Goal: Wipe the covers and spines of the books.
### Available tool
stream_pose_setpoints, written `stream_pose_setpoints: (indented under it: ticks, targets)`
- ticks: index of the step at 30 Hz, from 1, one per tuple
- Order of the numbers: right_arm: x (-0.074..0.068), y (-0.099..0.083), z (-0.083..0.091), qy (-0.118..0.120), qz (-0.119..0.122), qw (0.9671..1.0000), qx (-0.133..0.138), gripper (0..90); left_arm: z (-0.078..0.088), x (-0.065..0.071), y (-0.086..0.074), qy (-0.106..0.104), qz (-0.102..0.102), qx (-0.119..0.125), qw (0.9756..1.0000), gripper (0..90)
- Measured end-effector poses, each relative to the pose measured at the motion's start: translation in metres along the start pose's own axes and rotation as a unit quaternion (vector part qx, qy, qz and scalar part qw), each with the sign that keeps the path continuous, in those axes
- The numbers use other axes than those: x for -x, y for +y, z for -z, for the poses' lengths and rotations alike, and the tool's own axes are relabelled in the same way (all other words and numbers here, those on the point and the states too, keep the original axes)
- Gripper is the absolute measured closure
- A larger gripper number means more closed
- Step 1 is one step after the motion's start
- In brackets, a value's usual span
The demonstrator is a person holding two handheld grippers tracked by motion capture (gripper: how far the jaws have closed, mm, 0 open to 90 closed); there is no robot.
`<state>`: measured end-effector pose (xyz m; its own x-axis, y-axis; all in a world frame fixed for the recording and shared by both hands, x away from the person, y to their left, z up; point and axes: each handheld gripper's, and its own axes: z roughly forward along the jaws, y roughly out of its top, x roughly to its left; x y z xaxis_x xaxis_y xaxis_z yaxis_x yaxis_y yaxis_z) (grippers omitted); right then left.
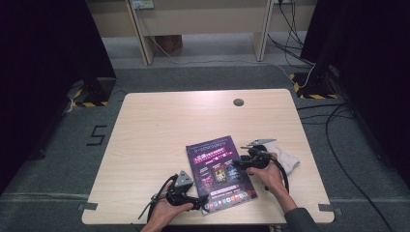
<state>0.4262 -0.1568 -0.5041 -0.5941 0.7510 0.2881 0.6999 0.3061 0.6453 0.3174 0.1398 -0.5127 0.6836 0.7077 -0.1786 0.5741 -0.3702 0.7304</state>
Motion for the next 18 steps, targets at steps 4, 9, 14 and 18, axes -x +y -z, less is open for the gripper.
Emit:
stream_pose_setpoints:
  ticks: [4,9,14,18]
  targets:
    - [0.0034,0.0024,-0.0023,0.005,-0.011,0.9999,0.006,55.8,-0.0031,-0.0055,0.0016,0.005,0.004,-0.001,1.0,20.6]
    - [0.005,0.006,-0.0057,0.004,-0.018,0.9998,0.01,55.4,-0.0067,-0.0041,0.0037,0.004,0.002,0.002,1.0,20.3]
    - [0.0084,0.0066,-0.0066,0.016,-0.043,0.9988,0.017,53.8,-0.0086,-0.002,0.0047,0.0,-0.002,0.002,1.0,18.8]
    - [0.009,0.0065,-0.007,0.028,-0.062,0.9975,0.02,49.0,-0.0089,-0.0013,0.0049,-0.003,-0.003,0.002,1.0,19.2]
